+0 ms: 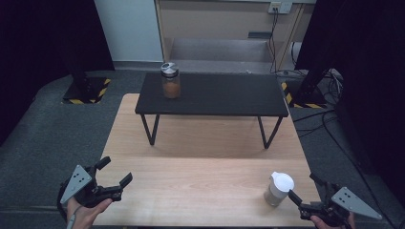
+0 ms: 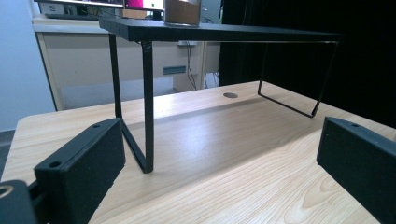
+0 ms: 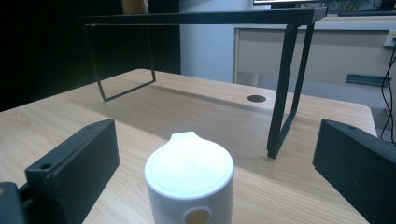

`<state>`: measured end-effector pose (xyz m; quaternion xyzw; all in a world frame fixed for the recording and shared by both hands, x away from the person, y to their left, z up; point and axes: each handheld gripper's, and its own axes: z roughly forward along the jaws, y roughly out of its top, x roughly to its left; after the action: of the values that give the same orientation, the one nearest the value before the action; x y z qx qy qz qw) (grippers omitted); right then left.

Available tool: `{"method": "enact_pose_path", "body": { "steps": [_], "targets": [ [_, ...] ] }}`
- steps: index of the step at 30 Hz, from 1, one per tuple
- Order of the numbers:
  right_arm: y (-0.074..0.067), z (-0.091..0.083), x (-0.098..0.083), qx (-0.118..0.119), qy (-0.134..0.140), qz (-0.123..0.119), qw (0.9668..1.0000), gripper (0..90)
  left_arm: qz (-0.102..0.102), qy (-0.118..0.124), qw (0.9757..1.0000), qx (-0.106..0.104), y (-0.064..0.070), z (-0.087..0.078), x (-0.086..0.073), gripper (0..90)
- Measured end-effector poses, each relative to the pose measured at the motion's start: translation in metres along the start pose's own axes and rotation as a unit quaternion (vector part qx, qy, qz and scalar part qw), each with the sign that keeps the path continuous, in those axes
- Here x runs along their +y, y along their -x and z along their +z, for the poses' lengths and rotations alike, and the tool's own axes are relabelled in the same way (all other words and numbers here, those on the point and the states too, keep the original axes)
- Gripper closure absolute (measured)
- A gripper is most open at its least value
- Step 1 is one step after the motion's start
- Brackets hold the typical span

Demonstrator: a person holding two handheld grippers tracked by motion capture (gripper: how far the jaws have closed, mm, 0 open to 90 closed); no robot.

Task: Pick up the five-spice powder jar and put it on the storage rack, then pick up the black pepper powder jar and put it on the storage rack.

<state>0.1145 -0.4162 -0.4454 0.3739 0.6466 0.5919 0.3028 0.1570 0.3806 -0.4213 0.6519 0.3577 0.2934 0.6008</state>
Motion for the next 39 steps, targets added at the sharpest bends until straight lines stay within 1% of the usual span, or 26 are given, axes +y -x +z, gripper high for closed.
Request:
{"method": "enact_pose_path", "body": {
  "steps": [6,7,8,9,10,11,12,13,16,18,20,22,25,27,34,36,39],
  "targets": [
    [0.002,0.000,0.000,0.003,0.000,0.001,1.0000,0.8,0.005,-0.005,0.9999,-0.008,0.000,0.002,0.001,0.0],
    [0.002,0.000,0.000,0.003,0.000,0.005,1.0000,0.8,0.006,-0.005,0.9999,-0.009,0.000,0.002,0.001,0.0],
    [0.003,0.000,0.000,0.007,-0.003,0.008,0.9999,0.8,0.008,-0.006,0.9999,-0.009,-0.001,0.002,0.001,0.0],
    [0.004,0.001,0.002,0.009,-0.006,0.003,0.9999,0.8,0.008,-0.006,0.9999,-0.010,-0.001,0.002,0.001,0.0],
    [0.003,0.001,0.003,0.008,-0.009,0.005,0.9999,0.8,0.006,-0.006,0.9999,-0.012,-0.001,0.003,0.001,0.0],
    [0.005,0.002,0.005,0.013,-0.011,0.007,0.9998,0.8,0.006,-0.006,0.9999,-0.013,-0.001,0.003,0.001,0.0],
    [0.006,0.002,0.007,0.017,-0.014,0.003,0.9998,0.9,0.007,-0.007,0.9999,-0.013,-0.001,0.004,0.001,0.0],
    [0.005,0.002,0.011,0.016,-0.018,-0.005,0.9997,1.0,0.010,-0.009,0.9998,-0.015,-0.001,0.004,0.001,0.0],
    [0.009,0.001,0.023,0.027,-0.026,-0.006,0.9993,1.0,0.017,-0.013,0.9996,-0.019,-0.002,0.006,0.003,0.0],
    [0.010,-0.002,0.033,0.028,-0.034,-0.018,0.9989,1.1,0.012,-0.011,0.9996,-0.022,-0.003,0.007,0.002,0.0],
    [0.013,-0.006,0.041,0.030,-0.038,-0.018,0.9987,1.3,0.013,-0.013,0.9995,-0.024,-0.003,0.008,0.002,0.0],
    [0.015,-0.009,0.050,0.029,-0.046,-0.024,0.9982,1.4,0.013,-0.011,0.9995,-0.026,-0.004,0.008,0.002,0.0],
    [0.020,-0.014,0.062,0.035,-0.054,-0.030,0.9975,1.7,0.014,-0.012,0.9995,-0.026,-0.003,0.008,0.002,0.0],
    [0.025,-0.017,0.072,0.045,-0.062,-0.032,0.9965,2.4,0.015,-0.013,0.9995,-0.026,-0.003,0.008,0.002,0.0],
    [0.035,-0.028,0.097,0.054,-0.066,-0.045,0.9953,2.4,0.018,-0.015,0.9994,-0.027,-0.002,0.008,0.002,0.0],
    [0.038,-0.031,0.104,0.056,-0.070,-0.050,0.9947,2.3,0.020,-0.015,0.9993,-0.027,-0.002,0.007,0.003,0.0],
    [0.043,-0.032,0.111,0.064,-0.078,-0.049,0.9938,2.7,0.021,-0.016,0.9993,-0.027,-0.001,0.008,0.003,0.0]
  ]
}}
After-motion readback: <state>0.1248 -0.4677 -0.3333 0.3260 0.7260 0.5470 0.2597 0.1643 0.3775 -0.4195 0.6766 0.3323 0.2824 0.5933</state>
